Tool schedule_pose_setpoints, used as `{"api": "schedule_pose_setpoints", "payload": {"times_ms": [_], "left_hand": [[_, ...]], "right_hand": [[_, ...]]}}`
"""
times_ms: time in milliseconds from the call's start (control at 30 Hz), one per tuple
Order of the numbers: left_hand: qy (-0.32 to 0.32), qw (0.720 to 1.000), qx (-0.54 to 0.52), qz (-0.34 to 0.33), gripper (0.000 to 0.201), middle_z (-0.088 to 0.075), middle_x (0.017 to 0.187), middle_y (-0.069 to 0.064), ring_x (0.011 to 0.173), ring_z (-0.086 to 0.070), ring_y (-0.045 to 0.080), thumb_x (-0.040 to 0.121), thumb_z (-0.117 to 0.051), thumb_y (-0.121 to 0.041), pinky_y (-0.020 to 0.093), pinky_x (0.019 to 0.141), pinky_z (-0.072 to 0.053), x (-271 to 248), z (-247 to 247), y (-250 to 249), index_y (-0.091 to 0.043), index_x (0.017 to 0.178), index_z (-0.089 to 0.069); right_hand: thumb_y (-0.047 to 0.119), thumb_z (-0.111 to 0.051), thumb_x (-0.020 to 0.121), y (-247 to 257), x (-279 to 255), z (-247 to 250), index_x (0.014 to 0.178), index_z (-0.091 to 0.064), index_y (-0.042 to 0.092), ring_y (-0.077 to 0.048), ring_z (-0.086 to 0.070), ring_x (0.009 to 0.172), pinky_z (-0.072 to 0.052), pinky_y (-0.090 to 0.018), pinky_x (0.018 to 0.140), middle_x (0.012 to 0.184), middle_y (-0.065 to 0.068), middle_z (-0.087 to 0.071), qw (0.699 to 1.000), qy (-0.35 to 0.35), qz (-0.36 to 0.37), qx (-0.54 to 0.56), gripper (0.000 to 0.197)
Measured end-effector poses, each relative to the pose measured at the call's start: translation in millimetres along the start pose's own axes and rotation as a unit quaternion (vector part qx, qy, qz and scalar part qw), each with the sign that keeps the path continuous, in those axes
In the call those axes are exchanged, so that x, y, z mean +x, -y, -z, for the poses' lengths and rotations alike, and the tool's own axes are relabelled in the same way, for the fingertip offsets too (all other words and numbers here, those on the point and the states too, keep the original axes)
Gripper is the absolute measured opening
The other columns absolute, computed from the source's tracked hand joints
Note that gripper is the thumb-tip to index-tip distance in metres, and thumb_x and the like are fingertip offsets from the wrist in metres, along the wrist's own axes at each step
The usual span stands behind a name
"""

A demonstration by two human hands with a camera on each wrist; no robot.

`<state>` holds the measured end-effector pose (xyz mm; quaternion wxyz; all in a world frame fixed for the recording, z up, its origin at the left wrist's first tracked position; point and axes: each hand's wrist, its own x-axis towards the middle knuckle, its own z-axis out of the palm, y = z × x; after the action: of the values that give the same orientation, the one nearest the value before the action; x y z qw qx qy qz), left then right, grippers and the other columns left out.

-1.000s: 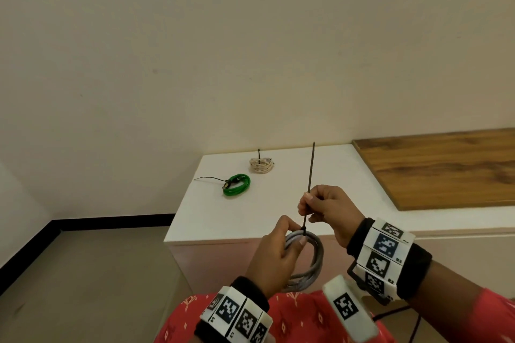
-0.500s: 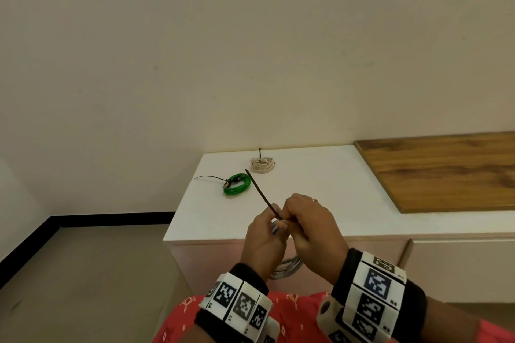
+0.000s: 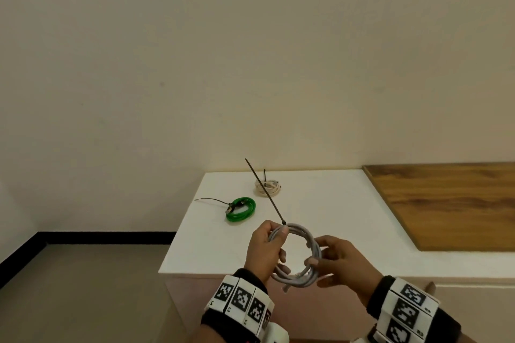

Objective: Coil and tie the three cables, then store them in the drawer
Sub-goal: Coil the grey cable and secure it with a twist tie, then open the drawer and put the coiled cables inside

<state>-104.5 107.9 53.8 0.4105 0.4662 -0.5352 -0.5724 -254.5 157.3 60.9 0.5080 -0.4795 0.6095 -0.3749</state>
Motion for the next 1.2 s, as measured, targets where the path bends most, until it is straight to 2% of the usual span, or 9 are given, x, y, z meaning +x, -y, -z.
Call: {"api": "schedule_pose_setpoints", "payload": {"times_ms": [133, 300, 500, 633, 733, 800, 900, 1033, 1200], "left_hand": [[-0.035, 0.997, -0.033, 0.053, 0.013, -0.045, 0.074, 0.008, 0.057, -0.050, 0.016, 0.091, -0.053, -0.018, 0.026, 0.044, -0.052, 25, 0, 9, -0.011, 0.092, -0.042], [-0.054, 0.997, 0.023, 0.059, 0.010, -0.055, 0.087, 0.007, 0.075, -0.050, 0.016, 0.092, -0.046, -0.009, 0.025, 0.062, -0.044, 59, 13, 20, -0.008, 0.100, -0.052], [-0.015, 0.996, 0.067, 0.055, 0.025, -0.056, 0.091, -0.002, 0.088, -0.051, 0.016, 0.090, -0.042, 0.002, 0.022, 0.068, -0.043, 103, 19, 31, -0.020, 0.086, -0.053], [0.002, 0.993, 0.104, 0.063, 0.039, -0.047, 0.076, -0.010, 0.072, -0.045, 0.006, 0.089, -0.041, 0.004, 0.021, 0.066, -0.038, 133, 24, 43, -0.030, 0.070, -0.046], [0.016, 0.987, 0.141, 0.070, 0.029, -0.061, 0.101, 0.002, 0.094, -0.056, 0.015, 0.088, -0.043, 0.004, 0.027, 0.084, -0.045, 151, 28, 56, -0.014, 0.101, -0.060], [0.028, 0.986, 0.153, 0.066, 0.036, -0.061, 0.118, 0.014, 0.105, -0.055, 0.021, 0.086, -0.043, 0.006, 0.032, 0.094, -0.043, 161, 31, 65, -0.004, 0.118, -0.056], [0.046, 0.985, 0.155, 0.067, 0.032, -0.058, 0.111, 0.014, 0.102, -0.050, 0.018, 0.087, -0.042, 0.007, 0.027, 0.089, -0.040, 170, 38, 71, -0.004, 0.114, -0.056], [0.055, 0.979, 0.182, 0.072, 0.041, -0.045, 0.139, 0.009, 0.132, -0.038, 0.021, 0.092, -0.046, -0.004, 0.029, 0.106, -0.032, 161, 52, 64, -0.010, 0.132, -0.043], [0.024, 0.949, 0.312, -0.020, 0.043, -0.043, 0.143, 0.006, 0.133, -0.038, 0.019, 0.093, -0.049, -0.017, 0.027, 0.108, -0.029, 112, 89, 52, -0.011, 0.135, -0.042]], "right_hand": [[-0.008, -0.054, 0.084, -4, 28, 0, 0.102, -0.056, -0.004, -0.019, -0.062, 0.049, -0.054, -0.026, 0.047, 0.068, -0.015, -0.066, 0.997, -0.040, -0.032, 0.052, 0.019], [-0.010, -0.055, 0.083, -2, 76, 7, 0.099, -0.054, -0.004, -0.020, -0.059, 0.044, -0.054, -0.026, 0.043, 0.064, -0.016, -0.060, 0.993, -0.042, -0.080, 0.076, 0.018], [-0.011, -0.054, 0.084, -3, 134, 12, 0.095, -0.052, -0.003, -0.015, -0.057, 0.031, -0.051, -0.023, 0.036, 0.065, -0.016, -0.055, 0.985, -0.058, -0.113, 0.114, 0.014], [-0.011, -0.057, 0.082, -10, 165, 12, 0.099, -0.054, -0.006, -0.020, -0.058, 0.039, -0.052, -0.023, 0.037, 0.065, -0.016, -0.057, 0.983, -0.078, -0.132, 0.096, 0.018], [-0.015, -0.056, 0.080, -18, 181, 15, 0.096, -0.054, -0.007, -0.024, -0.055, 0.053, -0.053, -0.021, 0.039, 0.065, -0.015, -0.055, 0.983, -0.081, -0.141, 0.089, 0.018], [-0.017, -0.054, 0.080, -25, 190, 16, 0.095, -0.053, -0.007, -0.025, -0.054, 0.059, -0.053, -0.020, 0.040, 0.066, -0.014, -0.054, 0.983, -0.078, -0.140, 0.085, 0.018], [-0.015, -0.054, 0.081, -31, 197, 16, 0.100, -0.054, -0.007, -0.023, -0.055, 0.067, -0.055, -0.025, 0.052, 0.074, -0.014, -0.053, 0.984, -0.089, -0.142, 0.052, 0.021], [-0.007, -0.059, 0.082, -29, 184, 18, 0.103, -0.052, -0.001, -0.021, -0.054, 0.069, -0.051, -0.025, 0.058, 0.076, -0.012, -0.054, 0.987, -0.097, -0.130, 0.020, 0.023], [0.004, -0.061, 0.083, -33, 138, 13, 0.099, -0.058, 0.005, -0.022, -0.055, 0.076, -0.048, -0.028, 0.069, 0.073, -0.004, -0.057, 0.987, -0.046, -0.047, -0.144, 0.016]]}}
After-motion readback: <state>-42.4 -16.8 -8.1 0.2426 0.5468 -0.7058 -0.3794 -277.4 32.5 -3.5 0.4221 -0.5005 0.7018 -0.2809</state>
